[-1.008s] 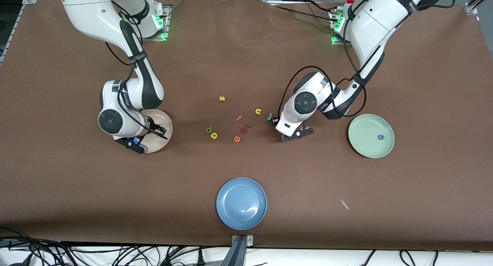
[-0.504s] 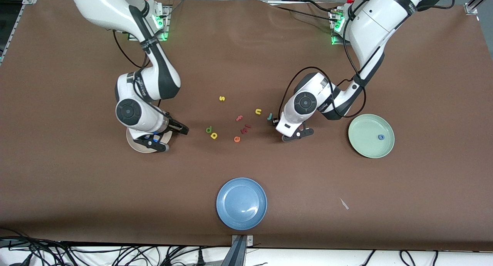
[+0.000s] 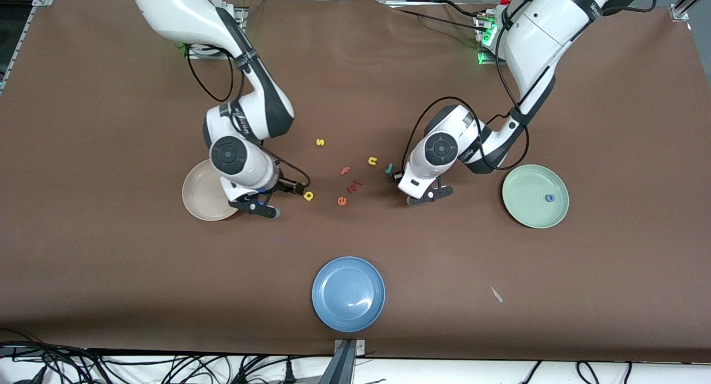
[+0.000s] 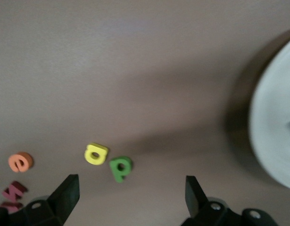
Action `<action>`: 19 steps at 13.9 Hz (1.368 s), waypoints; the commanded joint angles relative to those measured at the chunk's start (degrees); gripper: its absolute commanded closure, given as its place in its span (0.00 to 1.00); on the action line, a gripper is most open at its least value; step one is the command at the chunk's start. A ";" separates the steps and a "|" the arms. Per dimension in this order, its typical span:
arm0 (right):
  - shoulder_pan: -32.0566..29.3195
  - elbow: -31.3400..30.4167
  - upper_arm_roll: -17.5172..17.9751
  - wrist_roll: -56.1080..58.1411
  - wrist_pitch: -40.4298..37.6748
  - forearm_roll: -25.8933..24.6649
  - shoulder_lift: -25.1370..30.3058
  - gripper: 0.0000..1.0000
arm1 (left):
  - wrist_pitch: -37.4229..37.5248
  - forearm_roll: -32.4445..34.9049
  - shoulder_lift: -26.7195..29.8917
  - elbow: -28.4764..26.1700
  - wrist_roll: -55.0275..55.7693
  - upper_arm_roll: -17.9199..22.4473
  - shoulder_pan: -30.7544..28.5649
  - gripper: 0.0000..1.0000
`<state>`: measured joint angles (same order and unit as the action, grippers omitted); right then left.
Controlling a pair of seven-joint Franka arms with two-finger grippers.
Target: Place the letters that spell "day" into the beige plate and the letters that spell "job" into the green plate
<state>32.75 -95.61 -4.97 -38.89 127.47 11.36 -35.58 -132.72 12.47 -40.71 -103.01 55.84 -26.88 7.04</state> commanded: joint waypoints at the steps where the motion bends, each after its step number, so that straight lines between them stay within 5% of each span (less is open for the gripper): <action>1: 1.79 2.00 0.05 -7.30 4.08 0.86 -2.91 0.01 | 7.79 1.51 6.15 0.09 -2.73 -0.63 -3.59 0.92; 7: 3.90 6.29 0.05 -26.09 5.68 0.77 -6.68 0.06 | 20.20 1.06 11.79 -0.09 -24.24 -0.72 -16.59 0.91; 15: 5.39 9.56 -0.04 -51.69 6.47 0.42 -9.68 0.06 | 16.89 7.29 5.21 0.00 -42.92 -0.19 -29.70 0.89; 17: 7.23 10.09 -0.30 -56.53 8.14 -0.37 -10.82 0.08 | 14.34 8.70 3.54 0.00 -43.09 -0.10 -31.11 0.86; 19: 8.30 10.09 -0.74 -61.10 8.58 -3.00 -11.44 0.07 | 13.80 10.11 2.30 0.00 -43.00 -0.10 -31.56 0.63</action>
<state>39.39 -87.58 -4.67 -94.94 135.47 10.52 -45.01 -118.26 20.50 -37.35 -103.36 13.79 -26.29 -23.74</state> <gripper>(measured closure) 0.070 0.643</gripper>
